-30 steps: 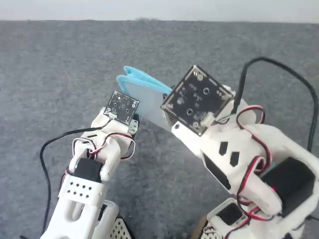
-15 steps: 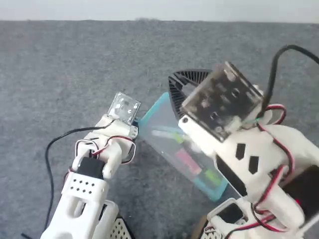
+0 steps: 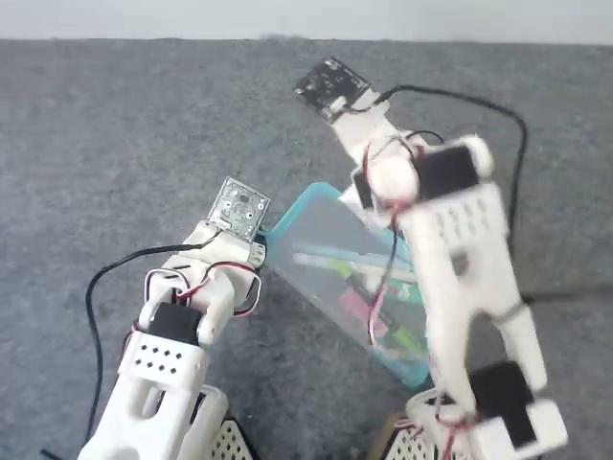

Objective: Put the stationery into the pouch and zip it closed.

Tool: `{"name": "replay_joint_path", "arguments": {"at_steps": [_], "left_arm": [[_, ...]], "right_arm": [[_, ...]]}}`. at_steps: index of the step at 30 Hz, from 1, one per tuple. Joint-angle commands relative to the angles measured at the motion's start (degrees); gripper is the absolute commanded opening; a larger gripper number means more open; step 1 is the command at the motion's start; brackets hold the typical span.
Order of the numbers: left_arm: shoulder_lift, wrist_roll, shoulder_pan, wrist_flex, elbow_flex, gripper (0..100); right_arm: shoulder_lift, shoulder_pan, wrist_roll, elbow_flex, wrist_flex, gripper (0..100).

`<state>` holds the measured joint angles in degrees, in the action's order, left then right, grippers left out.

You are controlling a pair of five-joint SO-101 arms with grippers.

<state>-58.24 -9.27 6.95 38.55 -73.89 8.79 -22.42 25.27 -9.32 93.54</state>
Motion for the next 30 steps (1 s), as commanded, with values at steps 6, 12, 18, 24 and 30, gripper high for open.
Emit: {"name": "replay_joint_path", "arguments": {"at_steps": [6,12,18,24,30], "left_arm": [[-0.79,6.86,-4.13,-7.65,-0.48,27],[-0.88,7.3,-8.44,-7.74,0.75,32],[-0.88,7.56,-12.13,-10.73,0.66,32],[-0.88,7.56,-11.96,-10.81,0.4,32],[-0.97,7.56,-12.4,-10.64,0.48,32]], "right_arm": [[-1.36,6.81,-5.8,12.48,-12.7,0.9],[-1.27,7.08,-5.89,16.44,-14.46,0.9],[6.11,7.08,-7.82,19.6,-14.46,0.9],[23.96,8.22,-8.26,31.38,-16.22,0.8],[42.51,11.56,-7.82,53.71,-24.04,0.9]]}}
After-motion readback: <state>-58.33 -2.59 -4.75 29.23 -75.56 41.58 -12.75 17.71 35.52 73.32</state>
